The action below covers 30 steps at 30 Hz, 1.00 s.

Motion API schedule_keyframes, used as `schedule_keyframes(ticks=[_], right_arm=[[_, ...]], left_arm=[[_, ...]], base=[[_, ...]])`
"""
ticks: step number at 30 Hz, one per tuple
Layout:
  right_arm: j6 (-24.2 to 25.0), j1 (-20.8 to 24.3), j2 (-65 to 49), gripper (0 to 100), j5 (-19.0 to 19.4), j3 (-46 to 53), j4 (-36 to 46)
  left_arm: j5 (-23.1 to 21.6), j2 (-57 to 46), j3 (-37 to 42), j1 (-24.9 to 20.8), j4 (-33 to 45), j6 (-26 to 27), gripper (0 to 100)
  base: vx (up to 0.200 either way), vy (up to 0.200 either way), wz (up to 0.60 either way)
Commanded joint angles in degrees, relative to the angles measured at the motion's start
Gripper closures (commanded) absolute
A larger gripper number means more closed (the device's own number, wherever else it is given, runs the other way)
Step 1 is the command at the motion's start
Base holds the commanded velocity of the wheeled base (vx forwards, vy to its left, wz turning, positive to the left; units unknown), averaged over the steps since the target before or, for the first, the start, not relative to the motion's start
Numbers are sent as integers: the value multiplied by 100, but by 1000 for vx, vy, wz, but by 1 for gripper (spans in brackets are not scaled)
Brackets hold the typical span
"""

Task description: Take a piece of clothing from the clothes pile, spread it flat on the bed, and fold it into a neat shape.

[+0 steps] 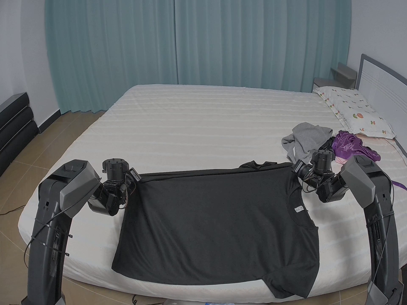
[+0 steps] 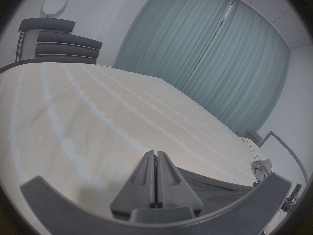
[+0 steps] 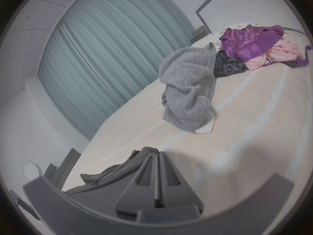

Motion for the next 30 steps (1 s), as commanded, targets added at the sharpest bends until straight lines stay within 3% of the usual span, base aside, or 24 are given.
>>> schedule_keyframes(ticks=[1, 2, 3, 15, 30], right_arm=[[-21, 71, 189, 100, -38, 22, 1], [-21, 79, 206, 100, -47, 22, 1], [-21, 79, 206, 0, -47, 31, 1], [-4, 123, 83, 0, -55, 84, -7], [365, 115, -848, 0, -11, 1815, -614]], left_arm=[[-19, 58, -55, -9, 2, -12, 100], [-19, 58, -63, -9, 2, -12, 100], [-19, 67, -72, -9, 10, -12, 0], [-1, 67, -142, -9, -7, -29, 0], [-80, -522, -186, 79, 916, -152, 0]], base=[[0, 0, 0], [0, 0, 0], [0, 0, 0], [0, 0, 0], [0, 0, 0]])
